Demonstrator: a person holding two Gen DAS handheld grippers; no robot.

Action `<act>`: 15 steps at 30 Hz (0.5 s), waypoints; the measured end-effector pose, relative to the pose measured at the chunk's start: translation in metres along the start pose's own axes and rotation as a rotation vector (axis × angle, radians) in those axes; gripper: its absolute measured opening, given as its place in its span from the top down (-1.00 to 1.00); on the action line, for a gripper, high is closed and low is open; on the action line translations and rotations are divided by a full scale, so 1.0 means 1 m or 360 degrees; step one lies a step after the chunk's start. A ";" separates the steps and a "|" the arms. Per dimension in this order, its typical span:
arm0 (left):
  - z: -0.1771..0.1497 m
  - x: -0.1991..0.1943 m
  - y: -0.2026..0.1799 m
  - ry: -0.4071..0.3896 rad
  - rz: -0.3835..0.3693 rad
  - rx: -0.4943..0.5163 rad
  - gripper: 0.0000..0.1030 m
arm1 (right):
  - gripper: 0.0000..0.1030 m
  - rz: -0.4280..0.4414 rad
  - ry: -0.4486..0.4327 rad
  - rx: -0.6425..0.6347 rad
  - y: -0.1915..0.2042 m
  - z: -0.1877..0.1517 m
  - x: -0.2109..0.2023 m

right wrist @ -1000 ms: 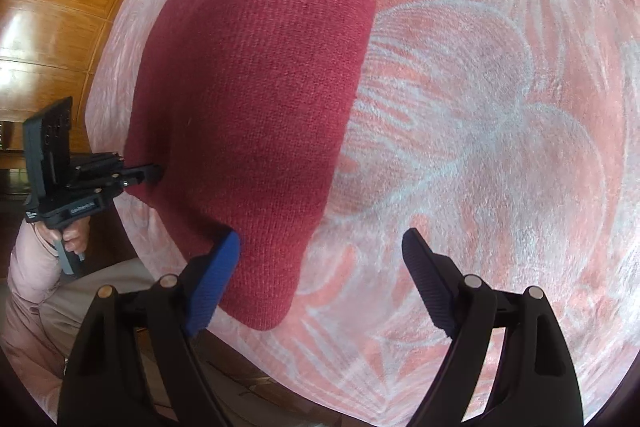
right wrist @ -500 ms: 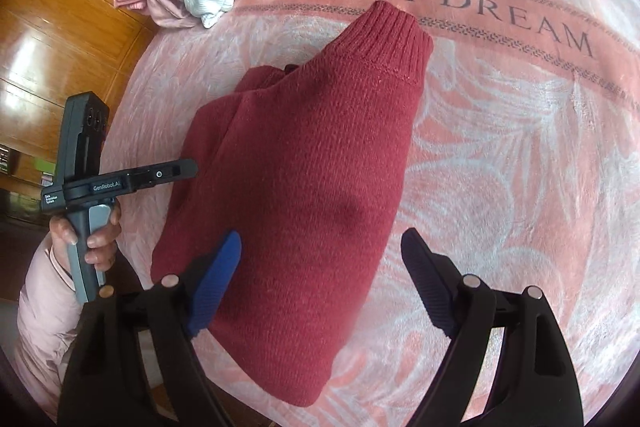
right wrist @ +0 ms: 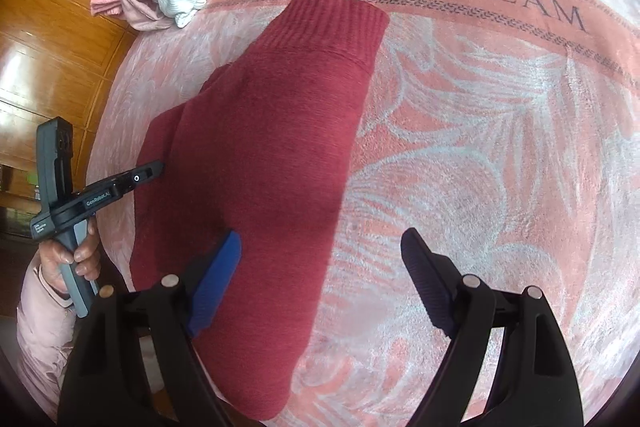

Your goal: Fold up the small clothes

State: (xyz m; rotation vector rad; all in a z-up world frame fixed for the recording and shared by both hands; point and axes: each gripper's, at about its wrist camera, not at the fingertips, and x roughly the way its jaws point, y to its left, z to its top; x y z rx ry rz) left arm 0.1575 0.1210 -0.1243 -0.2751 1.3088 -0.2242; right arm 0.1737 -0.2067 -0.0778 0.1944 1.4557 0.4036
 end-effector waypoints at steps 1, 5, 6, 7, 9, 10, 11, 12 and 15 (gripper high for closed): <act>-0.001 0.003 0.002 0.0003 0.0005 0.0007 0.76 | -0.55 -0.0020 0.0015 -0.0007 0.001 -0.001 0.003; 0.004 -0.007 -0.010 -0.0042 -0.0036 0.0055 0.69 | -0.51 -0.0032 0.0044 -0.0036 0.005 -0.003 0.003; 0.006 -0.015 -0.016 -0.0067 -0.0046 0.0081 0.66 | -0.52 0.0015 0.0057 -0.0039 0.006 -0.005 0.001; 0.006 -0.022 -0.020 -0.0089 -0.0058 0.0103 0.58 | -0.57 0.0097 0.0086 -0.0045 0.007 -0.009 -0.001; 0.001 -0.042 -0.028 -0.0178 -0.0002 0.0167 0.36 | -0.63 0.0205 0.0170 -0.0057 0.010 -0.024 0.000; -0.002 -0.051 -0.034 -0.0231 0.0018 0.0201 0.31 | -0.63 0.0210 0.0198 -0.0068 0.012 -0.032 0.002; -0.008 -0.058 -0.039 -0.0268 0.0023 0.0244 0.30 | -0.63 0.0208 0.0223 -0.0088 0.013 -0.042 0.004; -0.015 -0.066 -0.045 -0.0280 0.0012 0.0288 0.30 | -0.63 0.0199 0.0245 -0.0098 0.014 -0.051 0.007; -0.035 -0.069 -0.056 -0.0252 -0.0054 0.0350 0.30 | -0.56 0.0162 0.0300 -0.0086 0.012 -0.072 0.017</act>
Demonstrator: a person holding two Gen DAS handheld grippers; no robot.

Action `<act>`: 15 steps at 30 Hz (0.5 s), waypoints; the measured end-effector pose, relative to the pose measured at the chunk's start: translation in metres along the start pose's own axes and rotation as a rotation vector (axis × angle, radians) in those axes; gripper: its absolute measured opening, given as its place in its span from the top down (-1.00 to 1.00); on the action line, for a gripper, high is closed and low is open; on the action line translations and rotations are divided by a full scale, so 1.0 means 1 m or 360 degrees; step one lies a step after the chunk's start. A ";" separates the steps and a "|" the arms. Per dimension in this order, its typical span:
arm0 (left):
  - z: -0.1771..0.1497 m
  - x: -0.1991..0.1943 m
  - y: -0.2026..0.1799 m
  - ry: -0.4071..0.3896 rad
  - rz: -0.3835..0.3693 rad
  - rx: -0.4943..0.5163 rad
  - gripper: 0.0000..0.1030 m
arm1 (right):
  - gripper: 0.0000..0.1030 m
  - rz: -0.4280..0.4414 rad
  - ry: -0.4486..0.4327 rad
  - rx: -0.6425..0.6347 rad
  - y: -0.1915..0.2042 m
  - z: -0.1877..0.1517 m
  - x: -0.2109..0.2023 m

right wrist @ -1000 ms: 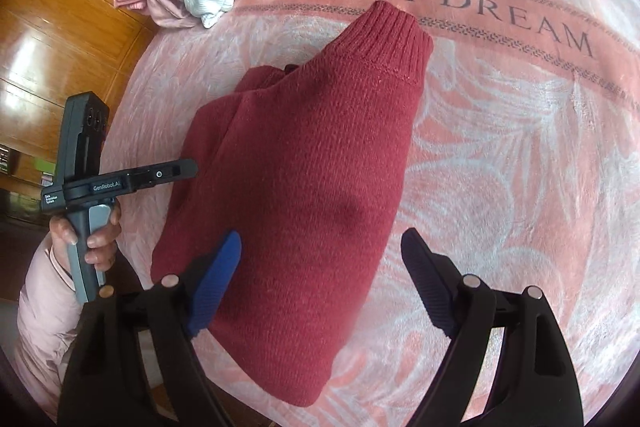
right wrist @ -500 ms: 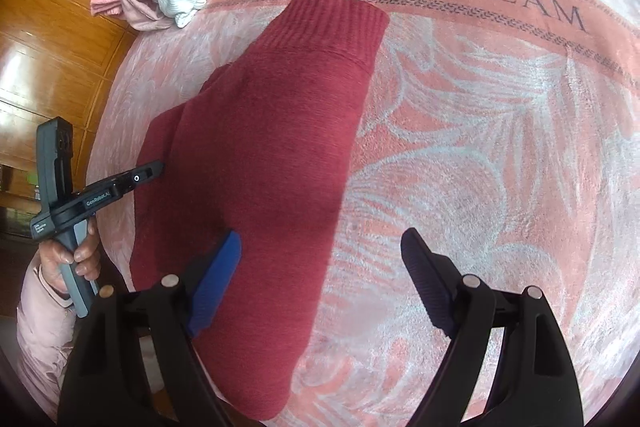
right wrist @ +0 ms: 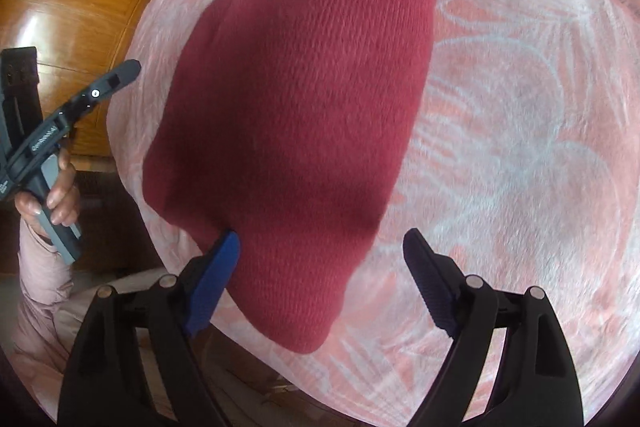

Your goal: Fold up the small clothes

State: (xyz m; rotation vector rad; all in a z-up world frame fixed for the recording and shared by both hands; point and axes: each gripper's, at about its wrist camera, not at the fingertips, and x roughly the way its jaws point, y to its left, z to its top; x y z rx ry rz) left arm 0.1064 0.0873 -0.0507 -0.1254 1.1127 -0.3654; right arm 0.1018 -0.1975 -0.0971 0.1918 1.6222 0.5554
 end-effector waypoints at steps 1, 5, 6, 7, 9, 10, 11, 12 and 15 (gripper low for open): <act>-0.006 0.002 -0.006 0.0030 0.0000 0.0028 0.30 | -0.50 0.0016 0.0004 0.0028 -0.002 -0.004 0.003; -0.031 0.031 -0.018 0.0189 0.0116 0.0076 0.30 | -0.37 0.0057 0.0026 0.0116 -0.007 -0.012 0.013; -0.038 0.038 -0.017 0.0229 0.0168 0.0070 0.29 | -0.34 0.0065 0.0036 0.0126 -0.007 -0.012 0.017; -0.043 0.044 -0.015 0.0261 0.0208 0.0062 0.22 | -0.23 0.0094 0.0056 0.0136 -0.008 -0.014 0.022; -0.054 0.050 -0.009 0.0270 0.0225 0.0020 0.08 | 0.24 0.0146 0.0079 0.0150 -0.007 -0.018 0.029; -0.057 0.050 -0.007 0.0268 0.0212 0.0003 0.06 | 0.35 0.0119 0.0057 0.0125 -0.003 -0.020 0.029; -0.057 0.050 -0.006 0.0274 0.0202 -0.0003 0.06 | 0.50 0.0106 0.0037 0.0091 0.001 -0.022 0.026; -0.058 0.049 -0.005 0.0279 0.0195 -0.0006 0.06 | 0.54 0.0107 0.0011 0.0079 0.005 -0.025 0.020; -0.059 0.047 -0.005 0.0280 0.0185 -0.0015 0.06 | 0.57 -0.0010 -0.0035 0.0036 0.012 -0.031 0.021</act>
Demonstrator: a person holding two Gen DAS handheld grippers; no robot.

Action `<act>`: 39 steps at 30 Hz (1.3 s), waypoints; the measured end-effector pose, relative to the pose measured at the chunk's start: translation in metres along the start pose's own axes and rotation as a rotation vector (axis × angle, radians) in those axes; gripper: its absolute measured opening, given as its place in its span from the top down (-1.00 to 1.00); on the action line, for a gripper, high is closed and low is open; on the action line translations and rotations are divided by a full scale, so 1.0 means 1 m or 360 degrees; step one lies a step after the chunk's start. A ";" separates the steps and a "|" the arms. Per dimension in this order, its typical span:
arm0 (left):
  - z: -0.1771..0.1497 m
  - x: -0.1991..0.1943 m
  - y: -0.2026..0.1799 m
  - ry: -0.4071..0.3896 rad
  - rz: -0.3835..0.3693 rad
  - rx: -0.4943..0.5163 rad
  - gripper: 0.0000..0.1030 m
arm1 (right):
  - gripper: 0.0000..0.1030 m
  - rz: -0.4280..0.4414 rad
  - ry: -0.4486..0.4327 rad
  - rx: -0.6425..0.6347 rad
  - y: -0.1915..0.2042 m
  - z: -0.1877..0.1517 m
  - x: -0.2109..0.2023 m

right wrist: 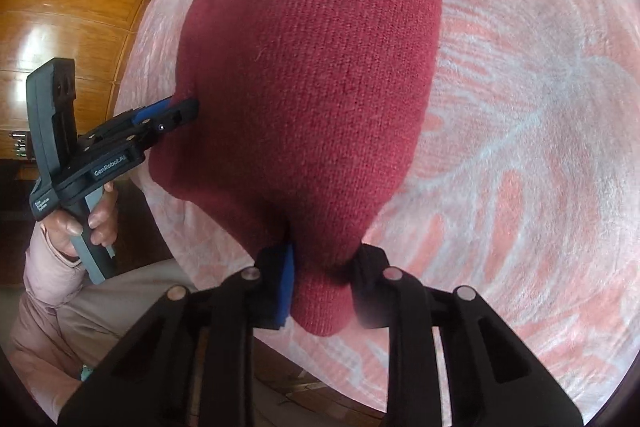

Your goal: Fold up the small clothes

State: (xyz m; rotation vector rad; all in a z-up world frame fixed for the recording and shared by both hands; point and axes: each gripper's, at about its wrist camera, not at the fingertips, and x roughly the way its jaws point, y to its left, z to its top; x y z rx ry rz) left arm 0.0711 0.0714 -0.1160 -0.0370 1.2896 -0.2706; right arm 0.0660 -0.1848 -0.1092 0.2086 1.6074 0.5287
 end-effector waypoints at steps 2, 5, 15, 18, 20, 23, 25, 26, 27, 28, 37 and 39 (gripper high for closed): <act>-0.002 0.007 0.000 0.0015 -0.0009 0.0019 0.02 | 0.57 -0.0039 0.0038 0.0038 -0.007 0.001 0.017; -0.003 0.012 0.000 0.0024 -0.0021 -0.0006 -0.17 | 0.52 0.0022 0.0082 0.0086 -0.014 0.009 0.016; 0.018 -0.005 0.010 -0.0005 -0.0137 -0.0090 -0.63 | -0.17 -0.0253 -0.0230 -0.0062 0.007 0.023 -0.040; 0.026 -0.007 0.015 -0.0021 -0.0159 -0.0136 -0.63 | -0.44 -0.0302 -0.0323 0.0007 0.005 0.032 -0.049; 0.033 -0.007 0.020 -0.0036 -0.0151 -0.0154 -0.64 | -0.50 -0.0312 -0.0348 0.0035 0.004 0.039 -0.050; 0.045 0.000 0.022 -0.0044 -0.0123 -0.0149 -0.66 | -0.50 -0.0329 -0.0359 0.0077 0.003 0.050 -0.043; 0.051 0.008 0.023 -0.0024 -0.0155 -0.0141 -0.67 | -0.50 -0.0310 -0.0359 0.0096 -0.004 0.059 -0.044; 0.055 0.012 0.023 -0.0009 -0.0198 -0.0134 -0.67 | -0.50 -0.0292 -0.0360 0.0099 -0.004 0.063 -0.043; 0.057 0.018 0.025 0.0010 -0.0225 -0.0133 -0.67 | -0.50 -0.0278 -0.0360 0.0097 -0.005 0.069 -0.043; 0.059 0.022 0.026 0.0016 -0.0248 -0.0139 -0.67 | -0.51 -0.0262 -0.0359 0.0087 -0.005 0.072 -0.042; 0.070 0.051 0.030 0.0068 -0.0422 -0.0176 -0.91 | -0.63 -0.0127 -0.0296 0.0116 -0.016 0.086 -0.018; 0.070 0.053 0.028 0.0079 -0.0414 -0.0159 -0.91 | -0.63 -0.0083 -0.0279 0.0138 -0.021 0.085 -0.014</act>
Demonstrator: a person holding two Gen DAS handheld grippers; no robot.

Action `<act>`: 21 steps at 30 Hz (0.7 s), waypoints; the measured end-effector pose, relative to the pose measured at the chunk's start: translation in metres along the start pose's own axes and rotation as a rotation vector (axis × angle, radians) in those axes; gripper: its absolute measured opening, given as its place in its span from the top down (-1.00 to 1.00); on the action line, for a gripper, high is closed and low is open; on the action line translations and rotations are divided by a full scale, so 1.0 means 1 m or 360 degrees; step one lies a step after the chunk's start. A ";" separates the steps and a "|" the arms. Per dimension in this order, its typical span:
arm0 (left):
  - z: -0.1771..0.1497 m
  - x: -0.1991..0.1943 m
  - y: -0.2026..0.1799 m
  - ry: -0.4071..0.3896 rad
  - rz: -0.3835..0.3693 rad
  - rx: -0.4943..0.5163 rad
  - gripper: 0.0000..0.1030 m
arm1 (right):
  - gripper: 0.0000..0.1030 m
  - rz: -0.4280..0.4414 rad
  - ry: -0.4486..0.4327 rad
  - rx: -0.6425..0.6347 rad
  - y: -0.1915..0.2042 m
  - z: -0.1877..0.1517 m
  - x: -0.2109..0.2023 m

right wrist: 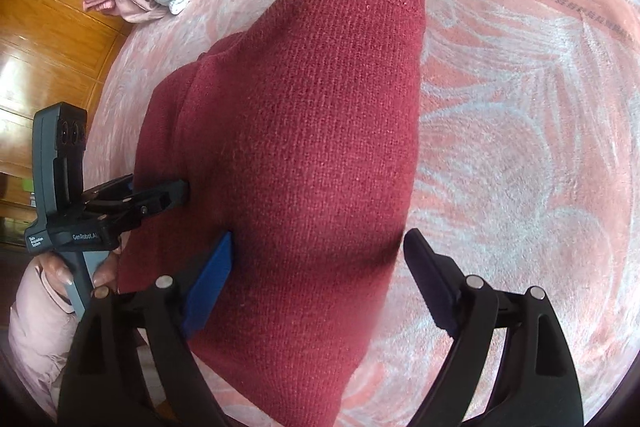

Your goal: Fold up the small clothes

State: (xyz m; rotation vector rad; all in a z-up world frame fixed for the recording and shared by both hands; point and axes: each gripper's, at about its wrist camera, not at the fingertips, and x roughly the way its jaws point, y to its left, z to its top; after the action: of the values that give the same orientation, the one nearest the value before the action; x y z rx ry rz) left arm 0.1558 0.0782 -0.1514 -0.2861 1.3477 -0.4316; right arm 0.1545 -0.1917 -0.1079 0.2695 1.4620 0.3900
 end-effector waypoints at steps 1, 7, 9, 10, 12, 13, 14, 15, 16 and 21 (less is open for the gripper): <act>0.000 0.001 -0.002 0.0006 0.0012 0.0008 -0.91 | -0.63 0.0017 0.0009 0.0005 -0.001 0.000 0.003; 0.003 0.005 -0.011 0.0070 0.0023 0.0059 -0.94 | -0.64 0.0139 0.0051 0.0050 -0.009 -0.001 0.012; 0.006 0.009 -0.012 0.0100 0.0028 0.0059 -0.94 | -0.61 0.0194 0.0065 0.0099 -0.013 -0.001 0.015; 0.007 0.010 -0.012 0.0115 0.0028 0.0063 -0.94 | -0.59 0.0198 0.0065 0.0094 -0.012 -0.001 0.015; 0.007 0.009 -0.010 0.0134 0.0020 0.0067 -0.94 | -0.51 0.0194 0.0066 0.0075 -0.011 -0.001 0.013; 0.008 0.010 -0.011 0.0136 0.0019 0.0069 -0.94 | -0.46 0.0193 0.0065 0.0071 -0.010 -0.002 0.012; 0.007 0.010 -0.011 0.0124 0.0022 0.0075 -0.94 | -0.41 0.0192 0.0064 0.0065 -0.010 -0.003 0.010; 0.005 0.010 -0.013 0.0102 0.0031 0.0088 -0.94 | -0.37 0.0191 0.0061 0.0058 -0.010 -0.003 0.010; 0.002 0.008 -0.013 0.0077 0.0041 0.0100 -0.94 | -0.28 0.0194 0.0057 0.0052 -0.008 -0.003 0.009; -0.005 -0.001 -0.026 -0.0002 0.0020 0.0200 -0.44 | -0.03 0.0236 0.0017 0.0019 -0.007 -0.008 -0.002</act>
State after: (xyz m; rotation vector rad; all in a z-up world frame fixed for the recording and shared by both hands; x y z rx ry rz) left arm 0.1469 0.0558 -0.1407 -0.1737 1.3144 -0.5035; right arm 0.1474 -0.1995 -0.1094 0.3874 1.4597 0.5030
